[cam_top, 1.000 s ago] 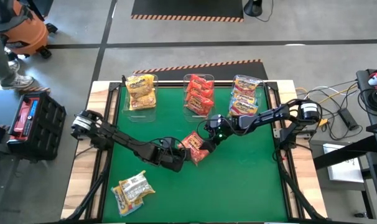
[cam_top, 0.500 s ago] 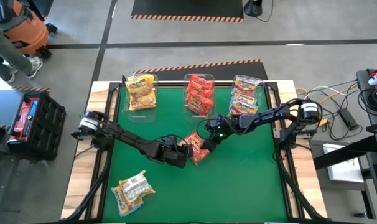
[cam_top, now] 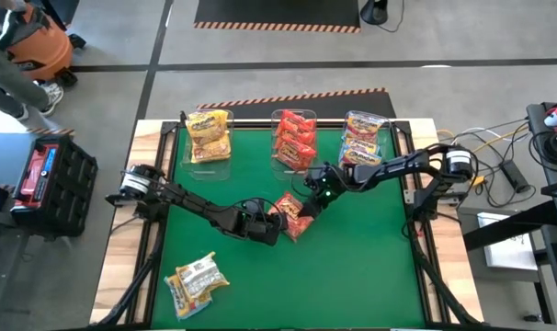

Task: Sort Maruchan noodles
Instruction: Put the orange noodle pack into the middle transparent bin

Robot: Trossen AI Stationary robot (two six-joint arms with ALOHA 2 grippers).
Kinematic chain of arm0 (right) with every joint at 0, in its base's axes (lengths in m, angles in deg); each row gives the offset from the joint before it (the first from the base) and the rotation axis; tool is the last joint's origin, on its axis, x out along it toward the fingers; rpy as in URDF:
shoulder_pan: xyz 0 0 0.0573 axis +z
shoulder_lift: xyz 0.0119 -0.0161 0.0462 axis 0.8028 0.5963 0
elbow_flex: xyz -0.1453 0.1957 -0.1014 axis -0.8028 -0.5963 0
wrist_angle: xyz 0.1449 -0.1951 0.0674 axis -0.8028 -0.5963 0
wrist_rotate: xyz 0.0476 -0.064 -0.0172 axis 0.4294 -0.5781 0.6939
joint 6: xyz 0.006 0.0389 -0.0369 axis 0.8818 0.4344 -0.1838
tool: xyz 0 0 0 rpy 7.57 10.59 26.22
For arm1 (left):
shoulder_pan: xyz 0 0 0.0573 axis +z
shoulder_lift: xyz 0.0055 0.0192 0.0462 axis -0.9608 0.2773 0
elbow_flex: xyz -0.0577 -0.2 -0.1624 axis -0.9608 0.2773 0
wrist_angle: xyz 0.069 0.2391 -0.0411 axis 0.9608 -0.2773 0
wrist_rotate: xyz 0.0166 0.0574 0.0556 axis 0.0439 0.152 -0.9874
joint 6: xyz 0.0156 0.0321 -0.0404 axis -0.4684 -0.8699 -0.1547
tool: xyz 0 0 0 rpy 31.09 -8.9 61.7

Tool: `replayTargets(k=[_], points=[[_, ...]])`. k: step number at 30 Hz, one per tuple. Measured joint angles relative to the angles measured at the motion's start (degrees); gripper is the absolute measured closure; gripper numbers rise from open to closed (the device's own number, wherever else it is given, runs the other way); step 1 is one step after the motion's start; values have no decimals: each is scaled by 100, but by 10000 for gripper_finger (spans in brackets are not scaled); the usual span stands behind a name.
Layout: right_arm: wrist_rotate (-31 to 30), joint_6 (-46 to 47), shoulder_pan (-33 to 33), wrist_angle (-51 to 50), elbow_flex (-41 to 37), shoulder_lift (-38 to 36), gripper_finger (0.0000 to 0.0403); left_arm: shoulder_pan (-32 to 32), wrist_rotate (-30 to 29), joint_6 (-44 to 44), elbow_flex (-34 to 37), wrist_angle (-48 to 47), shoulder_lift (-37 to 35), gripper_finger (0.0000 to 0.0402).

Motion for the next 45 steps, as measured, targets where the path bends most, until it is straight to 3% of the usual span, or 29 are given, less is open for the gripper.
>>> replayTargets(k=[14, 24, 45], points=[[236, -158, -267, -510, -23, -228, 133, -9, 327, -119, 15, -253, 13, 196], [54, -367, -287, -498, -14, -225, 129, 45, 392, -75, 13, -269, 11, 196], [95, -285, -51, 875, -12, 261, 129, 157, 422, -82, 11, -269, 7, 196]])
